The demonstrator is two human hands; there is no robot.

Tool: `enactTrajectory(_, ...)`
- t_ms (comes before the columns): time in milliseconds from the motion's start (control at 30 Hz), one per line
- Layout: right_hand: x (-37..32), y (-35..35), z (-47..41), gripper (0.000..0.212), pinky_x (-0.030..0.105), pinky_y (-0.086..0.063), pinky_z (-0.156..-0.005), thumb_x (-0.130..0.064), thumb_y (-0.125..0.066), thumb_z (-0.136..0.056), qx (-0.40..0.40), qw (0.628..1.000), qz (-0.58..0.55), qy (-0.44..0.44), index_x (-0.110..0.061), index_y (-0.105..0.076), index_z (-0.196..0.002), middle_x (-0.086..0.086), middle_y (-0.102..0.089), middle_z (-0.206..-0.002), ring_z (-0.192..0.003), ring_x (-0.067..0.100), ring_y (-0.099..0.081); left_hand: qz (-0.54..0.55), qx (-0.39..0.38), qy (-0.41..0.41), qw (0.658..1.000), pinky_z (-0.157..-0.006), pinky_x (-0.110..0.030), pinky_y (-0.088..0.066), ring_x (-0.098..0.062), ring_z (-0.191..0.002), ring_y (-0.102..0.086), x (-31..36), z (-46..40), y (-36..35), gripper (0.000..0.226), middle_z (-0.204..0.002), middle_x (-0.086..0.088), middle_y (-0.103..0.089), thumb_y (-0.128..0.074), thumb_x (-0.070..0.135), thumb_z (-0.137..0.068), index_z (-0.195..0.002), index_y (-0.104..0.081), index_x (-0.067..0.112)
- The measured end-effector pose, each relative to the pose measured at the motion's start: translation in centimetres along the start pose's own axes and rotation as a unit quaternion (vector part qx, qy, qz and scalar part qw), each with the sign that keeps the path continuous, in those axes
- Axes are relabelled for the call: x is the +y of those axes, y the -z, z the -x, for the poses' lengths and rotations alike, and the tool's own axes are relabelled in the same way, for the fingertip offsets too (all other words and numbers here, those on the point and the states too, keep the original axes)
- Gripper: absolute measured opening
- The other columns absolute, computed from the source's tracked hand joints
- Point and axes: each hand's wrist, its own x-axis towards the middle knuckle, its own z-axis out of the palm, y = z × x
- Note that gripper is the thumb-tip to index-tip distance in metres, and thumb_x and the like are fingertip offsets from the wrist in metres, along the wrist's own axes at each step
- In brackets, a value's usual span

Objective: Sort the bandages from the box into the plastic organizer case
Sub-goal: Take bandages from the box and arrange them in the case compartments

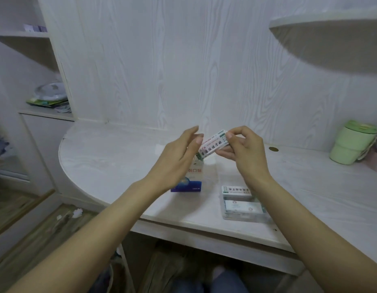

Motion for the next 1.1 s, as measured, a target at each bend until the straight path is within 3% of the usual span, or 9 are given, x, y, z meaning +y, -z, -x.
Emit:
enactTrajectory(67, -0.2, 1.0, 0.7, 0.012, 0.020, -0.056, -0.061, -0.009, -0.048, -0.098, -0.012, 1.000, -0.015, 0.000, -0.002, -0.053, -0.089, 0.014, -0.069, -0.081, -0.068, 0.018, -0.071, 0.066, -0.031, 0.050, 0.996, -0.085, -0.030, -0.052, -0.018, -0.096, -0.064, 1.0, -0.2, -1.1, 0.048, -0.109, -0.004, -0.068, -0.028, 0.046, -0.101, -0.127, -0.055, 0.015)
enactTrajectory(133, -0.2, 2.1, 1.2, 0.013, 0.022, -0.056, -0.062, -0.009, -0.048, -0.098, -0.016, 1.000, 0.001, 0.009, -0.003, -0.053, -0.088, 0.014, -0.070, -0.081, -0.069, 0.020, -0.072, 0.191, -0.090, 0.096, 0.973, -0.070, -0.026, -0.056, -0.023, -0.081, -0.071, 1.8, -0.1, -2.2, 0.045, -0.092, -0.014, -0.072, -0.029, 0.038, -0.102, -0.117, -0.060, 0.009)
enactTrajectory(267, 0.0, 4.2, 2.2, 0.014, 0.025, -0.057, -0.063, -0.010, -0.049, -0.098, -0.007, 1.000, 0.006, -0.003, -0.005, -0.053, -0.085, 0.012, -0.071, -0.080, -0.071, 0.020, -0.072, 0.247, -0.084, 0.096, 0.961, -0.055, -0.017, -0.051, -0.019, -0.063, -0.070, 2.4, 0.2, -4.5, 0.033, -0.074, -0.010, -0.072, -0.036, 0.025, -0.102, -0.100, -0.064, 0.008)
enactTrajectory(467, 0.4, 8.0, 3.2, 0.017, 0.022, -0.056, -0.059, -0.017, -0.062, -0.090, -0.006, 0.998, 0.034, -0.046, -0.001, -0.060, -0.095, 0.011, -0.071, -0.085, -0.072, 0.012, -0.070, 0.292, -0.060, 0.112, 0.948, -0.064, -0.022, -0.058, -0.022, -0.070, -0.072, 3.7, 0.3, -8.0, 0.017, -0.079, -0.013, -0.072, -0.050, 0.011, -0.096, -0.100, -0.065, 0.004)
enactTrajectory(567, 0.7, 9.7, 3.3, 0.016, 0.021, -0.055, -0.060, -0.007, -0.070, -0.083, -0.001, 0.997, 0.046, -0.054, -0.003, -0.062, -0.096, 0.009, -0.072, -0.079, -0.067, 0.014, -0.071, 0.283, -0.039, 0.100, 0.953, -0.064, -0.024, -0.058, -0.022, -0.071, -0.072, 4.5, 0.0, -9.3, 0.009, -0.080, -0.010, -0.073, -0.058, 0.008, -0.092, -0.092, -0.066, 0.012)
enactTrajectory(767, 0.8, 12.3, 3.0, 0.026, 0.025, -0.057, -0.065, 0.008, -0.073, -0.074, -0.005, 0.997, 0.015, -0.071, -0.004, -0.065, -0.095, 0.007, -0.074, -0.079, -0.073, 0.021, -0.072, 0.227, -0.004, 0.089, 0.970, -0.063, -0.020, -0.056, -0.009, -0.068, -0.069, 5.5, -0.5, -11.7, 0.010, -0.079, 0.002, -0.070, -0.065, 0.010, -0.087, -0.097, -0.067, 0.013)
enactTrajectory(867, 1.1, 12.8, 2.7, 0.033, 0.033, -0.059, -0.073, 0.012, -0.073, -0.071, -0.009, 0.997, 0.006, -0.072, -0.009, -0.066, -0.096, 0.006, -0.074, -0.089, -0.080, 0.023, -0.072, 0.181, -0.003, 0.088, 0.980, -0.071, -0.028, -0.055, -0.016, -0.081, -0.065, 5.5, -0.9, -12.2, 0.012, -0.086, -0.001, -0.069, -0.066, 0.012, -0.087, -0.095, -0.065, 0.020)
enactTrajectory(967, 1.6, 12.9, 2.7, 0.041, 0.038, -0.057, -0.081, 0.014, -0.071, -0.071, -0.025, 0.997, -0.010, -0.075, -0.010, -0.065, -0.103, 0.008, -0.072, -0.100, -0.089, 0.022, -0.071, 0.204, -0.003, 0.105, 0.973, -0.067, -0.022, -0.054, -0.016, -0.080, -0.062, 5.7, -1.2, -12.4, 0.017, -0.086, -0.002, -0.067, -0.065, 0.006, -0.086, -0.093, -0.063, 0.021)
enactTrajectory(1100, 2.2, 13.4, 2.7, 0.034, 0.037, -0.057, -0.082, 0.005, -0.071, -0.077, -0.031, 0.995, 0.025, -0.096, -0.011, -0.066, -0.107, 0.005, -0.074, -0.092, -0.087, 0.020, -0.071, 0.248, 0.005, 0.138, 0.959, -0.075, -0.033, -0.056, -0.023, -0.084, -0.066, 5.8, -1.4, -12.7, 0.019, -0.090, -0.009, -0.068, -0.067, 0.004, -0.085, -0.092, -0.064, 0.022)
